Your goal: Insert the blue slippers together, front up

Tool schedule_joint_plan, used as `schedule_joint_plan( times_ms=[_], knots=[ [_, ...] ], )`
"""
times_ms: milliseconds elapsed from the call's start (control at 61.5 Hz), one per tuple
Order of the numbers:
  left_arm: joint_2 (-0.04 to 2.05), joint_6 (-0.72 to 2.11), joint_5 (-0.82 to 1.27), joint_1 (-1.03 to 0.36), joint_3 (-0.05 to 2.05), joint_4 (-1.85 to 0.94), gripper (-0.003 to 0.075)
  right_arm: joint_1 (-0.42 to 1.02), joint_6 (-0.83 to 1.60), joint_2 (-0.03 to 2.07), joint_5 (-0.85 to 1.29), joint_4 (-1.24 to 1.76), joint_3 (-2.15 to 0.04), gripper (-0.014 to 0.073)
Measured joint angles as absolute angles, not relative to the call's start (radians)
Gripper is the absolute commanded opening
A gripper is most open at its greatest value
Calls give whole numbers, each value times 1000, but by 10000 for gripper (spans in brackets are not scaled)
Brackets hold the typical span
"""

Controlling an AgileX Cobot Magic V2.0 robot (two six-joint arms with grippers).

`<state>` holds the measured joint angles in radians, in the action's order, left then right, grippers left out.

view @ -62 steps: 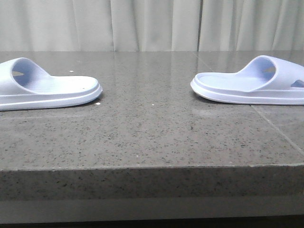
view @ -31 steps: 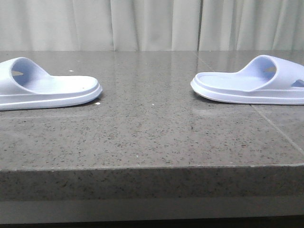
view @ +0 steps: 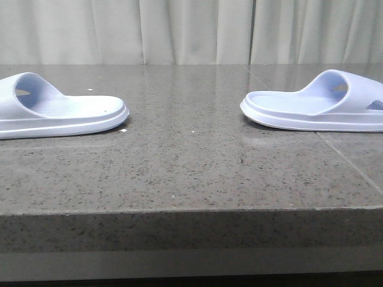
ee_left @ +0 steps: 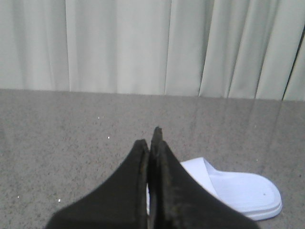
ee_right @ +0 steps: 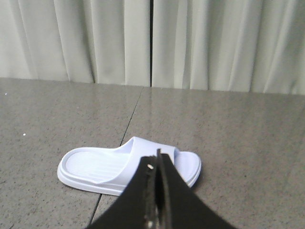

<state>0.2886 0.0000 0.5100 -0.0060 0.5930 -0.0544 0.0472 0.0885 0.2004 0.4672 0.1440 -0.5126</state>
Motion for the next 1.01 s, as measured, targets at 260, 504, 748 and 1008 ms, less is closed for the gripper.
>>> schedule_joint_plan(
  times_ms=[260,504,748,1008],
  knots=[
    [463,0,570,-6,632,-54,-20,47,89,446,532,159,-571,-118],
    [531,0,571,-6,632,-54,-20,47,89,592,546,162,-571,-118],
    [554,0,571,-6,632,-54,-20,47,89,653,553,162,-571,-116],
    [554,0,571,-6,632,-54,278,47,89,657,557,162,-571,145]
  ],
)
